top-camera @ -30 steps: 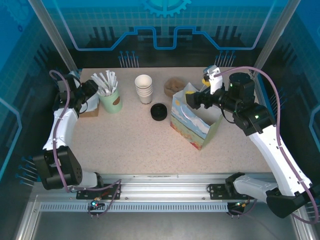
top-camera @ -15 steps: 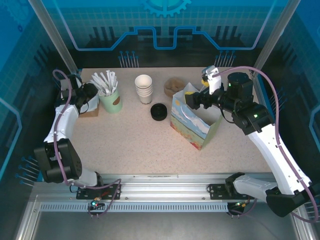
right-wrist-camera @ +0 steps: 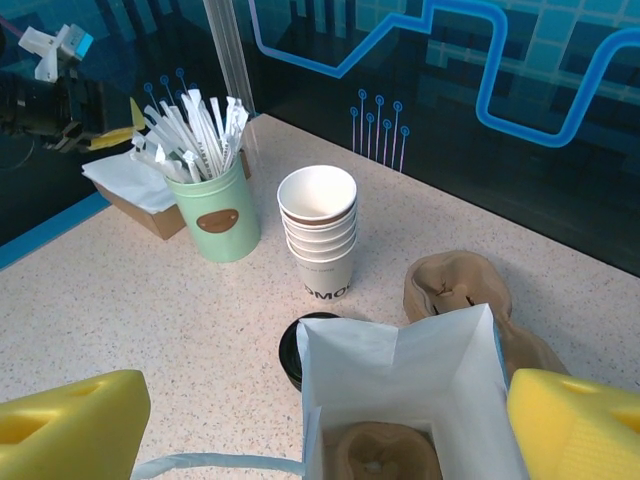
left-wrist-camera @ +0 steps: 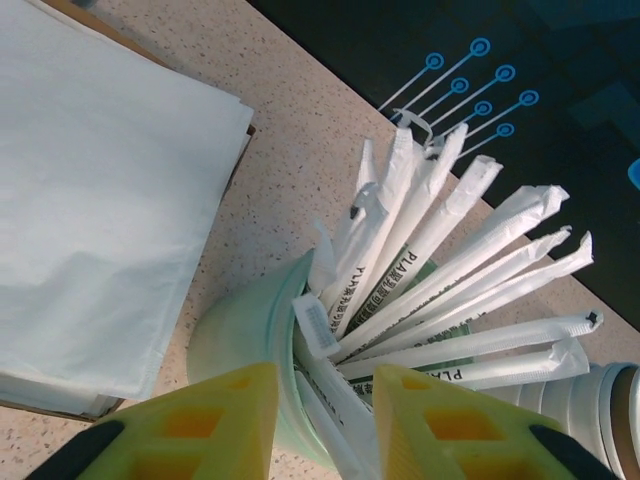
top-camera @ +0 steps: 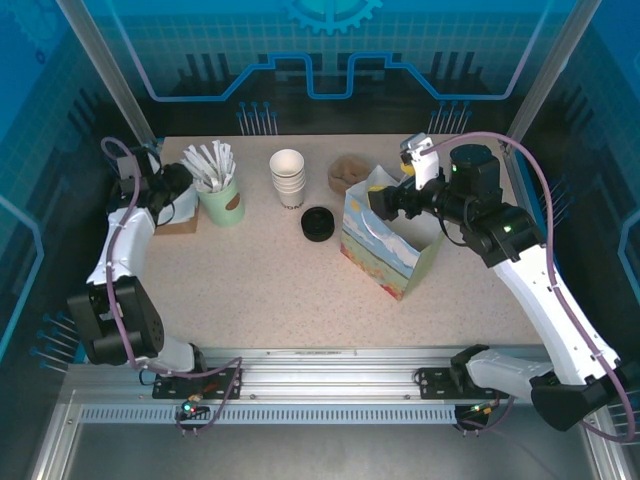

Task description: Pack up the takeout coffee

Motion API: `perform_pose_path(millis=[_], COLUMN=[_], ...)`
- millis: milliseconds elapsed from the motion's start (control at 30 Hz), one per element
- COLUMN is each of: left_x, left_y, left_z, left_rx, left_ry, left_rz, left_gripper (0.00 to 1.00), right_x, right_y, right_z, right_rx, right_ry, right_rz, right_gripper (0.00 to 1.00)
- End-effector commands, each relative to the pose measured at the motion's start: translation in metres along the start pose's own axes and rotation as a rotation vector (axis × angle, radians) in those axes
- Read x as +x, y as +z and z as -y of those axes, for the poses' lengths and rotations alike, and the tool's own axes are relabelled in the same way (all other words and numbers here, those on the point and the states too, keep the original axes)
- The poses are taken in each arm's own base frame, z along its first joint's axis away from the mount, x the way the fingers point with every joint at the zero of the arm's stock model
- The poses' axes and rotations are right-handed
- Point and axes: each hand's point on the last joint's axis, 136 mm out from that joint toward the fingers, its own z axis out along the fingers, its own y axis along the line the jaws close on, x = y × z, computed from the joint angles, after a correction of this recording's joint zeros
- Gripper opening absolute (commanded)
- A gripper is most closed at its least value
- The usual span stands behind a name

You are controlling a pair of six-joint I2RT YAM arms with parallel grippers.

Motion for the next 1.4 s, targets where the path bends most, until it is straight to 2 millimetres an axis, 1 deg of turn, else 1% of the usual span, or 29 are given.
perform_pose_path(millis=[0, 133, 200, 400, 567, 700, 900, 1000, 1100, 1167, 1233, 1300, 1367], left_x=[-0.018, -0.013, -0.012, -0.014, -0.021, -0.03, -0.048, -0.055, -0.061, -0.063, -0.061, -0.052, -0.037], left_y=[-0.001, 0.01, 0.013, 0.014, 0.006, -0.009, -0.048, -0.076, -0.112, -0.143, -0.173, -0.199, -0.224], left_z=[0.006, 0.005, 0.006, 0.008, 0.011, 0.017, 0.034, 0.043, 0.058, 0.075, 0.095, 0.118, 0.147], left_rx=[0.033, 0.043, 0.052, 0.063, 0.062, 0.057, 0.07, 0.072, 0.089, 0.119, 0.159, 0.229, 0.348], left_ry=[-0.024, -0.036, -0.04, -0.039, -0.024, -0.004, 0.034, 0.06, 0.096, 0.138, 0.184, 0.23, 0.272], left_rz=[0.029, -0.001, -0.01, -0.009, 0.022, 0.055, 0.134, 0.184, 0.238, 0.282, 0.314, 0.326, 0.314], left_gripper=[0.33, 0.29, 0.25, 0.15, 0.1, 0.06, 0.0, 0.0, 0.0, 0.0, 0.0, 0.0, 0.0], right_x=[-0.008, -0.005, -0.004, -0.001, 0.001, 0.0, -0.001, -0.002, -0.005, -0.008, -0.011, -0.012, -0.015], right_y=[-0.003, -0.001, -0.001, 0.002, 0.004, 0.004, 0.003, 0.002, -0.001, -0.003, -0.006, -0.008, -0.013], right_z=[-0.006, -0.006, -0.005, -0.004, -0.005, -0.007, -0.008, -0.009, -0.01, -0.01, -0.008, -0.004, 0.003], right_rx=[-0.008, -0.009, -0.007, -0.006, -0.013, -0.018, -0.021, -0.024, -0.024, -0.02, -0.007, 0.021, 0.064], right_ry=[-0.025, -0.026, -0.027, -0.026, -0.024, -0.026, -0.028, -0.029, -0.033, -0.032, -0.029, -0.03, -0.034], right_rz=[0.015, 0.004, 0.0, -0.014, -0.024, -0.026, -0.024, -0.021, -0.014, -0.009, -0.009, -0.019, -0.025], right_gripper=[0.93, 0.93, 0.93, 0.93, 0.93, 0.93, 0.93, 0.93, 0.93, 0.93, 0.94, 0.94, 0.94])
